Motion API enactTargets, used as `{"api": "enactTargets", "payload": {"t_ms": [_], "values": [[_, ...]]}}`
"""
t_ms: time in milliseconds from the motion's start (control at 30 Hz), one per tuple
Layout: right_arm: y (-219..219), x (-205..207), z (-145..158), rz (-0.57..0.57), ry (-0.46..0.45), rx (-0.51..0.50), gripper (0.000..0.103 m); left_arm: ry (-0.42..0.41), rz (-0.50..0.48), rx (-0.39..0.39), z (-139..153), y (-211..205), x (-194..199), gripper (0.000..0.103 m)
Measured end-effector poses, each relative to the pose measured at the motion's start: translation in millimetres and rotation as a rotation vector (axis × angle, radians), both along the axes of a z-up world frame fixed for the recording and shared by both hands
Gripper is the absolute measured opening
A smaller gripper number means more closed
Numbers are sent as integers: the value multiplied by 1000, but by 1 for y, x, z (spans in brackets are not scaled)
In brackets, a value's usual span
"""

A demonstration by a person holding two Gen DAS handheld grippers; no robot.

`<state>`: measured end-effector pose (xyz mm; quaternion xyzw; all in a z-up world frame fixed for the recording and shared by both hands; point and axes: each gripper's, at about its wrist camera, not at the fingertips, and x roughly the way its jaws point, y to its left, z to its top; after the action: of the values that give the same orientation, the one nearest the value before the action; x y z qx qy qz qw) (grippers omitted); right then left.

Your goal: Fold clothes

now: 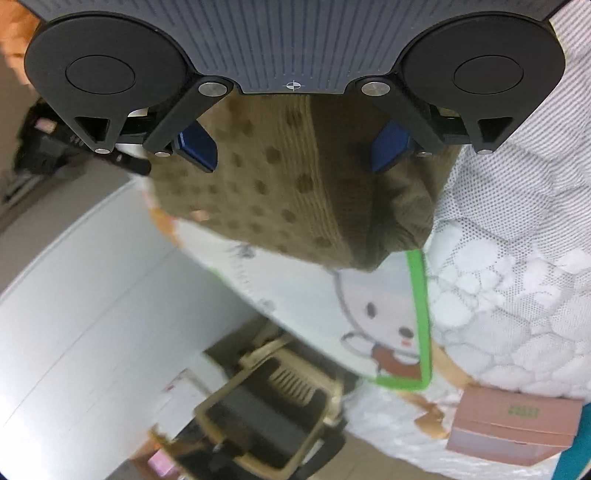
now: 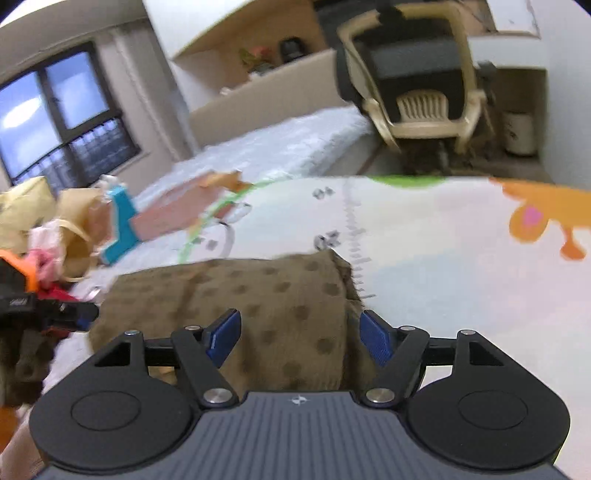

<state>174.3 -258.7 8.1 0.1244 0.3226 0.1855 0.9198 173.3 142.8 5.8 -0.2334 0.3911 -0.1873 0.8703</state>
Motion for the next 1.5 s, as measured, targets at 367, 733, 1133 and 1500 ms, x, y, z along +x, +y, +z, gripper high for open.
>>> {"api": "enactTargets", "payload": {"t_ms": [367,733,1133,1500], "values": [[29,-64,28,114,-114,-140,12,-134,-105,121,54,-11,-62,27],[23,-131,-6,165,22,-198,66,28,-165,132,4,-3,-98,84],[-38,-16,-17,21,230,357,85,78,-145,-91,-13,10,-4,96],[-15,98,0,-26,75,285,86,-90,-25,-18,19,20,95,98]]}}
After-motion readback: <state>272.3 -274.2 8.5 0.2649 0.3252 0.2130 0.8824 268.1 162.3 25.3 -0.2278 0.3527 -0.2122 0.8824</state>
